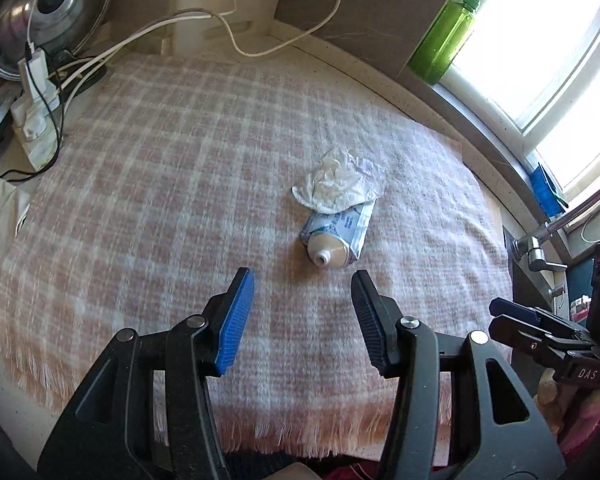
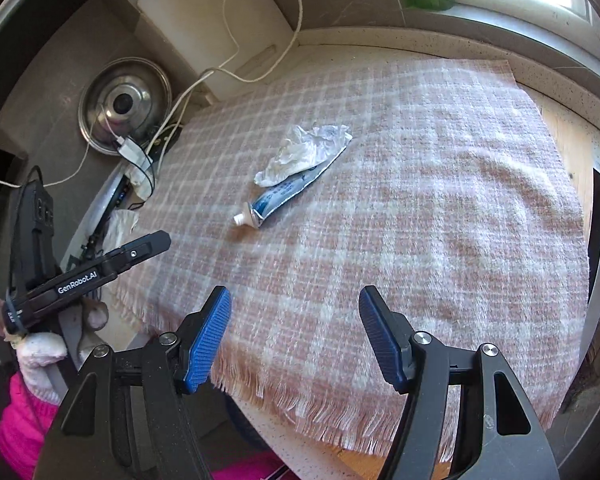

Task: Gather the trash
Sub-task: 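Raise both tools and move the left tool to the tissue and toothpaste tube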

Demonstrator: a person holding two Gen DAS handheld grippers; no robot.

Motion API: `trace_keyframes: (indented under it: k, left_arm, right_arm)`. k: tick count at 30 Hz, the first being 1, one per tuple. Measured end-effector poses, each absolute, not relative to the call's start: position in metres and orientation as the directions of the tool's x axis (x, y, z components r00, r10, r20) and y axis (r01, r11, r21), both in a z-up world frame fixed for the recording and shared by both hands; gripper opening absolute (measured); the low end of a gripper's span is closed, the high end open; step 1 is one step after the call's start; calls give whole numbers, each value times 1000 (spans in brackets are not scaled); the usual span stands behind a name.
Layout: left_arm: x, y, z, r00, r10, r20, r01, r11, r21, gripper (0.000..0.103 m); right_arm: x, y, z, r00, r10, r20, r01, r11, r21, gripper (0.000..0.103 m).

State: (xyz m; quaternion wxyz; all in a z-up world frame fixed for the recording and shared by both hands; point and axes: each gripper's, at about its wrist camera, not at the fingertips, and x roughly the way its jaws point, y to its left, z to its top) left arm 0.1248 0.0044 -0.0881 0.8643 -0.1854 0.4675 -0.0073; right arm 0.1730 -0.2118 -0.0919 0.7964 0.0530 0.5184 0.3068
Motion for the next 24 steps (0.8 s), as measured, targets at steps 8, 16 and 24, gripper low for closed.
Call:
trace_keyframes:
  k: [8, 16, 24]
  left_arm:
    - [178, -4, -96, 531, -217, -819, -128, 935, -330, 52]
    - [229, -18, -117, 470, -238, -850, -91, 945, -315, 52]
    - [275, -37, -139, 398, -218, -891, -44, 966, -256, 52]
  right_arm:
    - [205, -205, -100, 231, 566, -792, -414, 793, 446, 66]
    - [231, -196, -113, 173, 584, -793, -406, 776, 483, 66]
    - [258, -194, -123, 108, 611, -784, -369, 757, 539, 66]
